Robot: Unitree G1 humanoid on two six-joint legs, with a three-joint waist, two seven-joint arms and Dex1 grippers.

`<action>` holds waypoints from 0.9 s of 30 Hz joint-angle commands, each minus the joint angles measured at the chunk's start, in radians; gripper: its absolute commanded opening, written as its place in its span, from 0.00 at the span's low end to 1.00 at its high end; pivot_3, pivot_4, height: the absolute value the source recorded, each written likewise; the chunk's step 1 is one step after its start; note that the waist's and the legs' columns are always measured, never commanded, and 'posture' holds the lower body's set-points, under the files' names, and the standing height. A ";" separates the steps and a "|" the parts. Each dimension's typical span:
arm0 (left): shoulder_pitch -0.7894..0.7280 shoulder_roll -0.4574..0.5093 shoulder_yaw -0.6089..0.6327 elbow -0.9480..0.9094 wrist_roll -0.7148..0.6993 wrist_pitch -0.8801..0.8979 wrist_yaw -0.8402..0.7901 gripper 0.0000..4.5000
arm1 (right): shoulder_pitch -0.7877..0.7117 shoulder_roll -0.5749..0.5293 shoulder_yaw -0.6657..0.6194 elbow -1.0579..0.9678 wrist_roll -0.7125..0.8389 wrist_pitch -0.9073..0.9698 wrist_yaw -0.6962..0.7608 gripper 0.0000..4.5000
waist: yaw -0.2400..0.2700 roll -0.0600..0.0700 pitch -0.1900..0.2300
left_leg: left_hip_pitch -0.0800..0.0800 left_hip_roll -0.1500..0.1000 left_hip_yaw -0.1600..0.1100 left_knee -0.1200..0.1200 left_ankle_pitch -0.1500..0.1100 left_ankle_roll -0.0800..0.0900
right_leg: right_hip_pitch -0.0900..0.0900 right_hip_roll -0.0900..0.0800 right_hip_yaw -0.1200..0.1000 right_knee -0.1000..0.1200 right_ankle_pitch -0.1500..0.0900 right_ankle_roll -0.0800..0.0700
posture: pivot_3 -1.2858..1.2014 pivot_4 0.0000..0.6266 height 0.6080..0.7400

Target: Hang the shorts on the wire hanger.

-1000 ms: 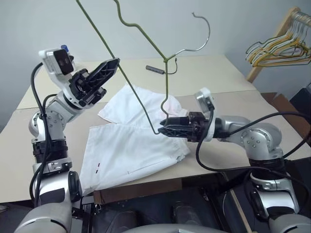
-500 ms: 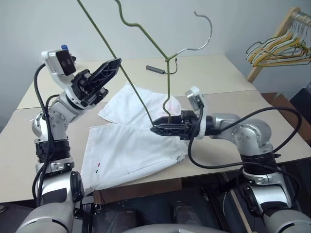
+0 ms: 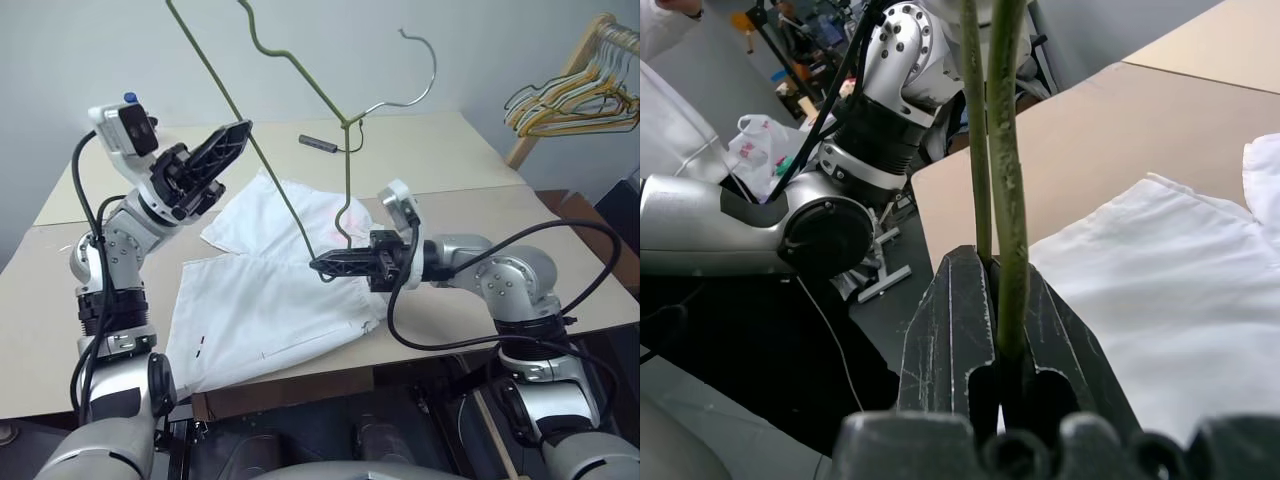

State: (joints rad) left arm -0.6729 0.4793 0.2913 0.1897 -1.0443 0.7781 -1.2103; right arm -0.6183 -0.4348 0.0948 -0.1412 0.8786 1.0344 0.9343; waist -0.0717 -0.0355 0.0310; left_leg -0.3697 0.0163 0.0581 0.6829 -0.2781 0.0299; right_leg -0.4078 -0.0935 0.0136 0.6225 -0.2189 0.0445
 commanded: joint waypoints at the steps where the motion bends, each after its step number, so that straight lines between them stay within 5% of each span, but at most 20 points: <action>1: 0.026 0.031 -0.087 -0.015 0.135 -0.052 0.003 0.37 | -0.034 0.012 -0.091 -0.010 0.045 -0.004 -0.035 0.00 | 0.001 0.000 0.000 | 0.000 0.000 0.000 0.000 0.000 0.000 | 0.000 0.000 0.000 0.000 0.000 0.000 | 0.48 0.00 1.00; 6: 0.092 0.130 -0.318 0.076 0.502 -0.266 0.002 0.72 | -0.012 -0.025 -0.201 -0.017 0.088 0.023 -0.096 0.00 | 0.003 0.000 0.000 | 0.000 0.000 0.000 0.000 0.000 0.000 | 0.000 0.000 0.000 0.000 0.000 0.000 | 0.48 0.00 1.00; 10: 0.117 0.188 -0.368 0.122 0.664 -0.408 0.031 0.99 | 0.100 -0.169 -0.264 -0.055 0.111 0.119 -0.115 0.00 | 0.009 0.000 0.000 | -0.001 0.000 0.000 0.000 0.000 0.000 | -0.001 -0.001 -0.001 -0.002 0.000 0.000 | 0.48 0.00 1.00; 14: 0.136 0.231 -0.338 0.061 0.665 -0.418 0.006 0.99 | 0.273 -0.367 -0.282 -0.128 0.099 0.184 -0.077 0.00 | 0.021 0.000 0.000 | -0.016 0.000 0.001 0.001 0.000 0.001 | -0.016 -0.004 0.000 0.001 0.000 0.000 | 0.48 0.00 1.00; 20: 0.188 0.271 -0.314 -0.077 0.643 -0.384 -0.003 0.99 | 0.446 -0.606 -0.335 -0.036 0.207 0.386 0.076 0.00 | 0.022 0.001 0.000 | -0.014 0.000 0.002 0.002 -0.001 0.001 | -0.014 -0.003 0.001 0.002 0.000 0.000 | 0.48 0.00 1.00; 27: 0.183 0.255 -0.277 -0.177 0.570 -0.304 0.013 0.99 | 0.515 -0.692 -0.250 0.137 0.186 0.465 0.205 0.00 | 0.023 0.000 0.000 | -0.011 0.001 0.002 0.004 -0.001 0.002 | -0.011 0.000 0.002 0.002 0.000 0.000 | 0.49 0.00 1.00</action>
State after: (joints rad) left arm -0.4695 0.7376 -0.0094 0.0431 -0.4548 0.4624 -1.2044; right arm -0.1071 -1.1113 -0.1704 -0.0206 1.0752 1.5144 1.0921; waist -0.0484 -0.0351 0.0309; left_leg -0.3805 0.0170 0.0600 0.6872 -0.2789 0.0316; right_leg -0.4186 -0.0936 0.0155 0.6246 -0.2191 0.0448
